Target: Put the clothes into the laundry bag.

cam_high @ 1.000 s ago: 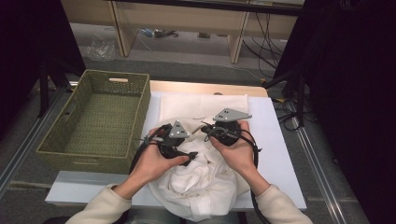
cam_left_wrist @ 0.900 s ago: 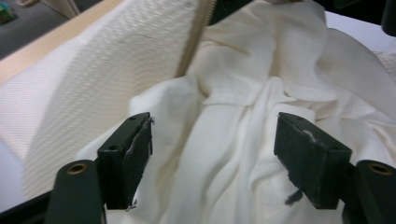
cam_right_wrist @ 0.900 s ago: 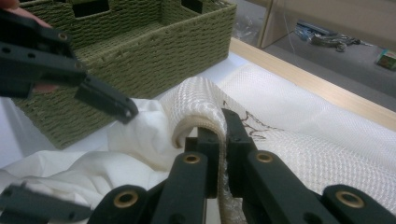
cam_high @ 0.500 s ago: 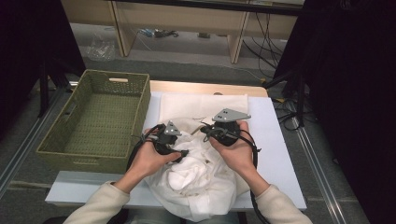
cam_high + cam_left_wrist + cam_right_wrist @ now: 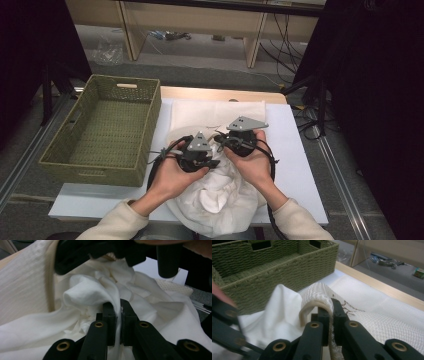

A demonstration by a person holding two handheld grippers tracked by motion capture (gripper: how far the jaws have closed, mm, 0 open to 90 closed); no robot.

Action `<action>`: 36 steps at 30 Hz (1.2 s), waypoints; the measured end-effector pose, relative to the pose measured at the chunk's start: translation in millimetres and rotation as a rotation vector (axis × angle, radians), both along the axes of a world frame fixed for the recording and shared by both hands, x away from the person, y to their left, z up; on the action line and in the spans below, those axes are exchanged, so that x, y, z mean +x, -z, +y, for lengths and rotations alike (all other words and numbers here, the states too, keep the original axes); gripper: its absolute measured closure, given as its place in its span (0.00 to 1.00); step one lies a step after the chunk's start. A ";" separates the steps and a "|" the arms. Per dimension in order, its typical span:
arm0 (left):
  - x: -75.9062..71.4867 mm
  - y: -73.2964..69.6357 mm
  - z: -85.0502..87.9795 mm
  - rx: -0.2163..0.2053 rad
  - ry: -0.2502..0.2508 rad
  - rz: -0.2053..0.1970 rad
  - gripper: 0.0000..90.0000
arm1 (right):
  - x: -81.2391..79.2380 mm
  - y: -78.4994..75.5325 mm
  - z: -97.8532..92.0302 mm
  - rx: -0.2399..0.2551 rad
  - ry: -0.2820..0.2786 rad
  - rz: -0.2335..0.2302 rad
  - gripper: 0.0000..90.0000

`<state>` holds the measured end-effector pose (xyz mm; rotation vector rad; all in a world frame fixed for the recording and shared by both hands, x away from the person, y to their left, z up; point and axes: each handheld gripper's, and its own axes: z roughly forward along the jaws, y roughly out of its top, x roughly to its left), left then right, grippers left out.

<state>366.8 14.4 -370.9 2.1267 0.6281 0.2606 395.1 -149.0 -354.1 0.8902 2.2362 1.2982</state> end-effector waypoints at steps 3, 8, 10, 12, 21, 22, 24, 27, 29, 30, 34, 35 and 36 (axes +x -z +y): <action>17.0 13.4 -4.8 0.009 -0.040 -0.015 0.93 | -1.2 -1.7 1.4 0.010 -0.031 0.007 0.99; 44.6 35.2 2.2 0.047 -0.131 -0.004 0.87 | -0.9 -2.4 -0.9 0.000 -0.025 0.013 0.99; 45.0 37.5 4.5 0.030 -0.129 0.003 0.80 | 0.4 -1.1 -1.5 -0.006 -0.021 0.008 0.99; 40.4 35.0 6.9 0.021 -0.133 -0.011 0.70 | 0.2 -0.2 -1.0 0.002 -0.019 0.029 0.99; -5.0 -0.3 26.6 0.022 -0.068 -0.074 0.35 | 1.3 -1.1 -3.1 0.002 -0.002 0.020 0.99; -7.6 -2.8 29.9 0.020 -0.068 -0.077 0.34 | 1.4 -1.1 -2.9 0.000 -0.004 0.019 0.99; -12.2 -4.6 35.6 0.023 -0.080 -0.060 0.30 | 1.3 -0.1 -1.8 0.005 0.002 0.018 0.99; -17.0 -1.3 39.4 0.033 -0.068 -0.014 0.28 | 2.5 0.0 -1.9 -0.006 -0.018 0.011 0.99; -18.0 3.7 35.8 0.050 -0.032 0.008 0.26 | 3.1 0.7 -1.3 -0.002 -0.016 0.004 0.99; -18.0 3.7 35.8 0.050 -0.032 0.008 0.25 | 3.1 0.2 -1.9 -0.014 -0.010 0.002 0.99; -7.3 30.8 21.0 0.125 -0.037 0.063 0.20 | 1.8 0.0 -1.2 -0.014 -0.015 0.005 0.99; -4.7 35.7 19.2 0.137 -0.029 0.068 0.20 | 1.5 0.0 -1.0 -0.012 -0.017 0.010 0.99; -2.4 39.3 17.8 0.148 -0.035 0.075 0.21 | 1.3 0.1 -1.0 -0.012 -0.017 0.011 0.99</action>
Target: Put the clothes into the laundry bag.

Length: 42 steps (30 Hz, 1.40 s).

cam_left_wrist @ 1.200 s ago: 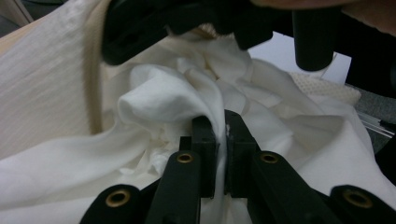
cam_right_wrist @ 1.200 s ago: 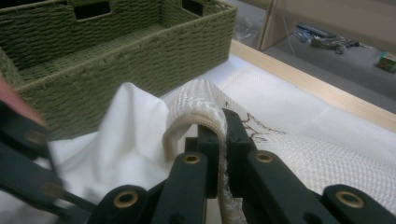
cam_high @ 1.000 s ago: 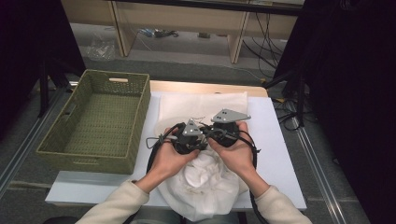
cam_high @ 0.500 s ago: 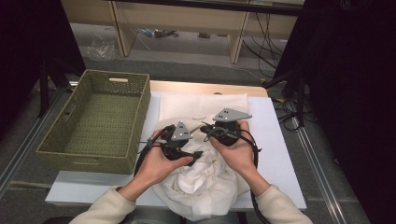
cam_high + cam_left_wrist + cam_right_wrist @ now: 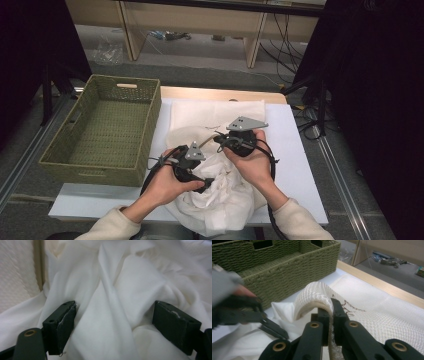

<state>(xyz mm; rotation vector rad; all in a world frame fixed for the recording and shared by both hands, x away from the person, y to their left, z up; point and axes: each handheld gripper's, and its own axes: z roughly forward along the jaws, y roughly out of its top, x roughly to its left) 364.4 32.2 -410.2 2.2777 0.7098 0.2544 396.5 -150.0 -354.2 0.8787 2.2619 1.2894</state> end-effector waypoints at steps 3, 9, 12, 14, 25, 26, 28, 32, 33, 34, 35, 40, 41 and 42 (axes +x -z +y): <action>3.5 6.5 -3.0 0.031 0.009 -0.004 0.28 | -0.1 0.7 0.0 0.003 0.003 0.012 0.99; 7.3 16.9 -8.4 0.046 0.020 0.023 0.53 | 0.3 1.6 1.3 0.008 -0.002 0.007 0.99; 7.3 17.0 -8.8 0.033 0.005 0.034 0.73 | -1.1 0.9 1.4 0.004 0.009 0.016 0.99; 7.6 11.7 -6.0 0.005 -0.002 0.038 0.84 | -0.9 1.3 1.5 0.009 0.008 0.014 0.99; 4.3 -47.5 -10.0 -0.214 -0.049 -0.089 0.90 | -4.7 -7.4 -0.7 0.016 -0.002 -0.023 0.99; 7.0 -49.2 -11.8 -0.223 -0.062 -0.096 0.90 | -5.0 -8.2 -1.2 0.016 0.006 -0.030 0.99; 16.2 -46.4 -13.2 -0.195 -0.067 -0.102 0.90 | -5.2 -8.7 -1.3 0.022 0.001 -0.023 0.99; 39.4 -14.5 -18.6 -0.147 -0.108 -0.096 0.86 | -5.0 -5.1 1.0 0.011 -0.010 -0.004 0.99; 42.1 -7.4 -19.8 -0.152 -0.124 -0.098 0.82 | -3.9 -2.8 2.2 0.008 -0.015 -0.009 0.99; 42.8 -3.8 -19.7 -0.160 -0.121 -0.091 0.77 | -4.4 -1.5 2.3 0.002 -0.010 0.014 0.99; 41.7 -3.2 -18.7 -0.169 -0.113 -0.086 0.72 | -3.2 0.1 2.1 0.005 -0.012 0.021 0.99; 28.9 -16.3 -11.1 -0.149 -0.094 -0.130 0.44 | 0.3 -0.6 -2.5 0.017 0.003 0.021 0.99; 19.0 -26.6 -6.4 -0.137 -0.076 -0.157 0.40 | 1.0 -0.8 -3.8 0.010 0.004 0.006 0.99; 13.2 -30.9 -4.1 -0.137 -0.072 -0.160 0.36 | 0.4 -1.0 -3.6 0.014 0.006 0.017 0.99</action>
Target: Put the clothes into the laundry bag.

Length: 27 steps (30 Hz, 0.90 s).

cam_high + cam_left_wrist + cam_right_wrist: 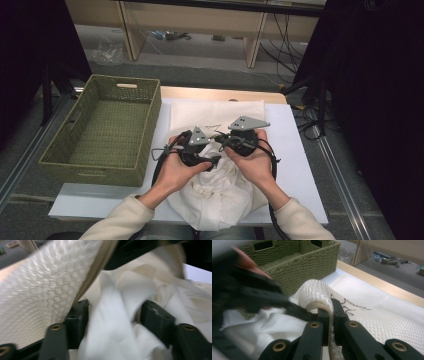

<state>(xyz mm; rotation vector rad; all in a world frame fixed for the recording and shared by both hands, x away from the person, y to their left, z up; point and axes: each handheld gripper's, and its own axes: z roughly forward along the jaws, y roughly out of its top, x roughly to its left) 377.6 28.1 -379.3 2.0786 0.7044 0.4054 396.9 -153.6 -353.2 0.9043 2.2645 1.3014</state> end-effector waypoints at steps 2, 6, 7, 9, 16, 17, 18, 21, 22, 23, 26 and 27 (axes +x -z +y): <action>-10.3 -7.2 5.2 0.002 0.017 -0.012 0.28 | -0.1 -0.2 0.0 0.000 0.003 -0.002 0.99; -25.6 -10.8 16.7 0.040 0.023 -0.013 0.20 | -0.2 0.9 2.3 0.005 -0.001 -0.005 0.99; -27.0 -9.0 19.3 0.051 0.029 -0.011 0.20 | 0.1 0.4 2.1 -0.003 0.000 -0.016 0.99; -26.3 -1.6 22.7 0.074 0.031 0.008 0.20 | -1.0 0.7 3.4 0.004 0.015 -0.012 0.99; -7.9 33.3 19.1 0.122 0.039 0.110 0.34 | 0.8 1.5 3.0 -0.006 -0.010 -0.013 0.99; -8.5 34.8 17.3 0.134 0.045 0.107 0.41 | -0.2 1.3 2.7 -0.010 -0.003 -0.002 0.99; -9.2 34.2 16.2 0.136 0.058 0.103 0.49 | -0.2 1.6 2.7 -0.007 -0.001 -0.001 0.99; -13.7 25.9 13.5 0.091 0.051 0.108 0.72 | -0.2 0.9 2.0 -0.011 0.000 -0.008 0.99; -14.7 21.8 12.6 0.072 0.051 0.103 0.77 | -0.5 0.9 2.4 -0.005 0.000 -0.002 0.99; -15.6 17.5 11.1 0.041 0.049 0.103 0.79 | -0.8 1.0 2.9 -0.005 0.002 -0.002 0.99; -16.2 3.8 3.4 -0.028 0.053 0.075 0.83 | -2.5 0.5 4.9 -0.006 0.000 -0.010 0.99; -15.3 0.5 -0.3 -0.052 0.055 0.067 0.84 | -3.7 -0.1 5.8 -0.003 -0.002 -0.006 0.99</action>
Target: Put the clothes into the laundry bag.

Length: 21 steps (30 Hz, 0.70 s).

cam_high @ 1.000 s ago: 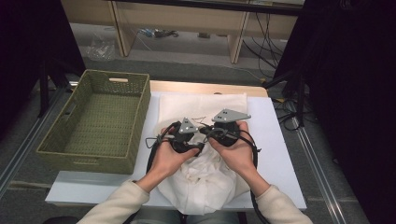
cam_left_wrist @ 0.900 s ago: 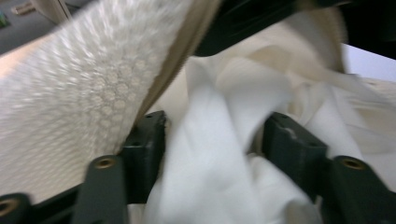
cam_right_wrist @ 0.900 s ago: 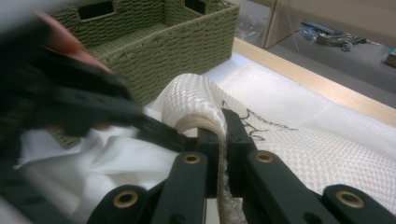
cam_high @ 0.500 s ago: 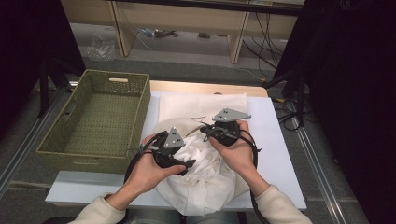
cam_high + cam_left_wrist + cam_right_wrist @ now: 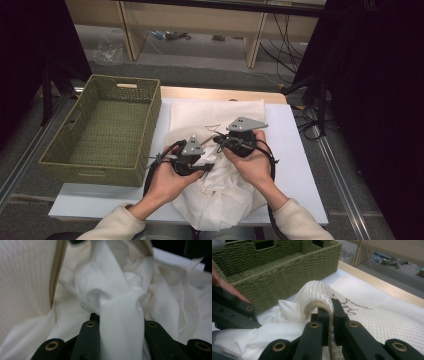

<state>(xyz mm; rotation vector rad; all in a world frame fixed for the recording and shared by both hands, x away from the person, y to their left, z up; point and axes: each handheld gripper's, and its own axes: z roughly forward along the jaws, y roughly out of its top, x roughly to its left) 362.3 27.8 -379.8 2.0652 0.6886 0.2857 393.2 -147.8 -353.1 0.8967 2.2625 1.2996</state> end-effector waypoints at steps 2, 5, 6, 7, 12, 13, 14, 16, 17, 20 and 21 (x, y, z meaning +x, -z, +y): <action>3.7 -3.8 -7.6 -0.019 0.004 -0.022 0.84 | -2.4 -2.4 1.5 0.001 -0.009 -0.007 0.99; 15.8 0.9 -16.3 -0.002 -0.010 -0.055 0.83 | -4.7 -5.8 1.8 -0.003 -0.023 -0.027 0.99; 21.1 5.8 -17.6 0.005 -0.035 -0.055 0.82 | -4.7 -6.0 1.2 -0.002 -0.022 -0.027 0.99; 28.5 11.6 -17.1 0.029 -0.048 -0.069 0.81 | -3.7 -5.6 0.3 0.001 -0.030 -0.023 0.99; 41.4 31.5 -13.8 0.025 -0.097 -0.020 0.66 | -0.8 -1.3 -1.2 0.000 -0.019 0.007 0.99; 35.5 28.7 -11.4 0.024 -0.083 -0.024 0.61 | -0.5 -0.6 -1.3 0.001 -0.017 0.018 0.99; 32.3 26.3 -9.9 0.031 -0.074 -0.037 0.55 | 0.6 -0.5 -2.4 -0.002 -0.014 0.006 0.99; 23.4 18.0 -6.6 0.056 -0.054 -0.051 0.44 | 1.9 -0.6 -3.3 -0.005 -0.006 0.001 0.99; 18.8 13.2 -4.5 0.057 -0.052 -0.063 0.39 | 1.7 -0.6 -3.4 -0.002 -0.003 0.008 0.99; 10.0 3.3 0.3 0.055 -0.033 -0.075 0.31 | 2.0 -0.8 -4.0 0.000 -0.003 0.005 0.99; 0.7 -5.1 4.6 0.054 -0.026 -0.088 0.29 | 2.1 -0.9 -3.9 0.000 0.000 0.002 0.99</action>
